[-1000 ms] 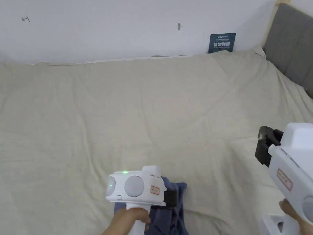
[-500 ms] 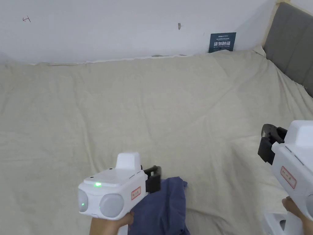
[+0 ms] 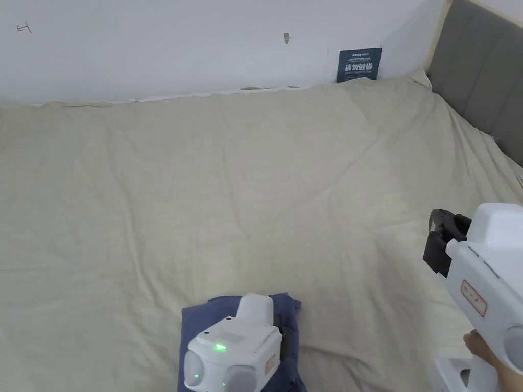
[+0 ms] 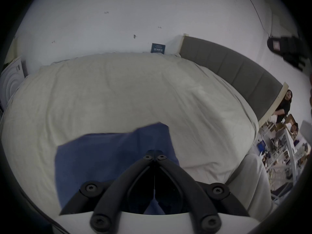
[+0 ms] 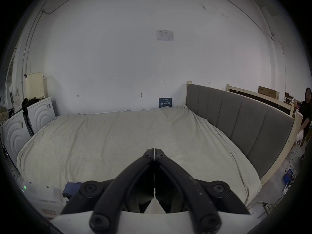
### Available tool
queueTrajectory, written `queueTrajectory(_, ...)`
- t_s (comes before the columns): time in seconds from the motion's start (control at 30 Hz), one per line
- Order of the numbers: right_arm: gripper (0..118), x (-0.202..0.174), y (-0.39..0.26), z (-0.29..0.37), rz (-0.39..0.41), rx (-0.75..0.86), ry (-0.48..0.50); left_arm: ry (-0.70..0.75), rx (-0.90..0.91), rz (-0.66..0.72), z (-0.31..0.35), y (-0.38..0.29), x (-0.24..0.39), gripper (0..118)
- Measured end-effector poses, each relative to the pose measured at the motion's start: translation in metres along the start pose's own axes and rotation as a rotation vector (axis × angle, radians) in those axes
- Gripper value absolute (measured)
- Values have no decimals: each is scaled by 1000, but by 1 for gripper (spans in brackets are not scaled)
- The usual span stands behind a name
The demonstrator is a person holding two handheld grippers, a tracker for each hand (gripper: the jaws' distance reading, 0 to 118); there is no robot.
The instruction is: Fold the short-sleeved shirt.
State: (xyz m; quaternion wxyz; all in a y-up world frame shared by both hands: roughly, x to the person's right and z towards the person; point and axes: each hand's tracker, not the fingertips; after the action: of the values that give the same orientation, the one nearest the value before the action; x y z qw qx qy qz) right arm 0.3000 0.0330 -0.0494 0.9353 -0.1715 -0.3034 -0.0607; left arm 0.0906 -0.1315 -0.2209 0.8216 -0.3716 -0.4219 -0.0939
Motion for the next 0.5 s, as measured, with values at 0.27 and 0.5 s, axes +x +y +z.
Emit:
queueTrajectory(0.27,2,6,-5,1,-1,-15,-17,31,-79,32,-39,-24,4,0)
queueTrajectory(0.5,2,-6,3,8,3,21,4,-14,98,10,20,12,3,0)
